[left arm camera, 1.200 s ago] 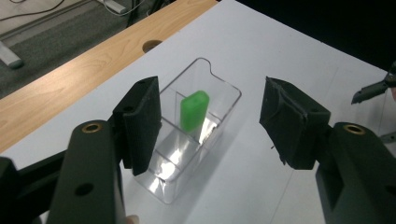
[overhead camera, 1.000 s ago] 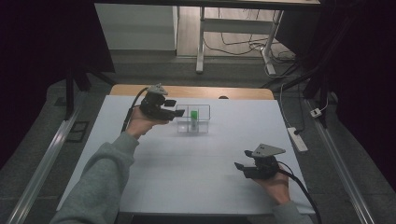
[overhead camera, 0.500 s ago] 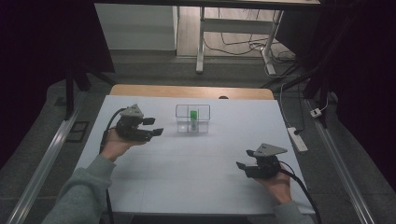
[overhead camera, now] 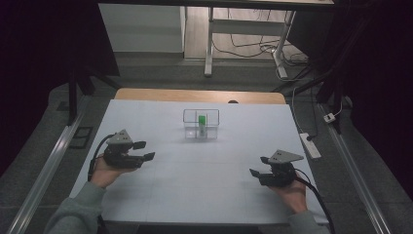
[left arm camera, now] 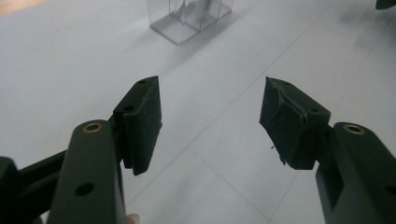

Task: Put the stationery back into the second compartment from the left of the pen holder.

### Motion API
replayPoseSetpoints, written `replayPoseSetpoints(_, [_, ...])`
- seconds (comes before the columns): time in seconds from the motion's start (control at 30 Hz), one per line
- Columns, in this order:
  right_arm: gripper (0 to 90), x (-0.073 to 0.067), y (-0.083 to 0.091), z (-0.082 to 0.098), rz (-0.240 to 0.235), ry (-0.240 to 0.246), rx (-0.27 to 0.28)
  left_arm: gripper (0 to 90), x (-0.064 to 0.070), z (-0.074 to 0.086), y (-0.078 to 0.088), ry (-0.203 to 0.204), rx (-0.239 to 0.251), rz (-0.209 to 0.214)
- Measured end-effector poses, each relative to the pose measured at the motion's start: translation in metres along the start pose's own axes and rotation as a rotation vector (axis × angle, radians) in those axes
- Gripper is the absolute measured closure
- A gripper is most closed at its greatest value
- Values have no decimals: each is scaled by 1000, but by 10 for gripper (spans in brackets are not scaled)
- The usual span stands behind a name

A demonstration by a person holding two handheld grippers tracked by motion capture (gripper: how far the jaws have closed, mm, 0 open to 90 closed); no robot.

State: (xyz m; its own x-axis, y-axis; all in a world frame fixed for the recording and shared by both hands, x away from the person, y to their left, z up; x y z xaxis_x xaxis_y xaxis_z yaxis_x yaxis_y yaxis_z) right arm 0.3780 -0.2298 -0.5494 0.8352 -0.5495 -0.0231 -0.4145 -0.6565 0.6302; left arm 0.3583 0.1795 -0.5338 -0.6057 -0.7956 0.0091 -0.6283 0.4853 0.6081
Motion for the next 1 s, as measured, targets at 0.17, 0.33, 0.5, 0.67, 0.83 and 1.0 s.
replayPoseSetpoints(0.17, [313, 2, 1, 2, 1, -20, -2, 378, 0, 21, 4, 18, -12, -15])
replayPoseSetpoints(0.33, [307, 6, 2, 5, 9, -21, -8, 372, 4, 40, 5, 19, -26, -26])
replayPoseSetpoints(0.5, [307, 6, 1, 7, 8, -19, -10, 366, 4, 45, 5, 14, -31, -35])
replayPoseSetpoints(0.67, [302, 6, 0, 8, 11, -15, -19, 360, 4, 43, 3, 0, -24, -44])
replayPoseSetpoints(0.83, [299, 6, 0, 8, 13, -13, -21, 357, 5, 41, 3, -7, -20, -42])
replayPoseSetpoints(1.0, [294, 6, 0, 8, 13, -9, -18, 354, 4, 41, 4, -4, -16, -44])
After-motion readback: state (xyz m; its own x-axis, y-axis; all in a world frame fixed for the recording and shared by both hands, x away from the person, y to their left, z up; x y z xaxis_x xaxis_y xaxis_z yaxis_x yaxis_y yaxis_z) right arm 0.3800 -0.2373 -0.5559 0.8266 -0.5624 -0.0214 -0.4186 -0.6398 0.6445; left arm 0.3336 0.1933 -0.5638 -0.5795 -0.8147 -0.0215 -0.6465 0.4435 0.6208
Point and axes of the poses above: each handheld gripper's, and its own axes: y roughly backward along the jaws, z roughly out of its underside, x roughly to its right, the point moved 9 cm from there along -y, roughly forward along the jaws, and after that the axes turned 10 degrees about -z, right-handed, at the moved point
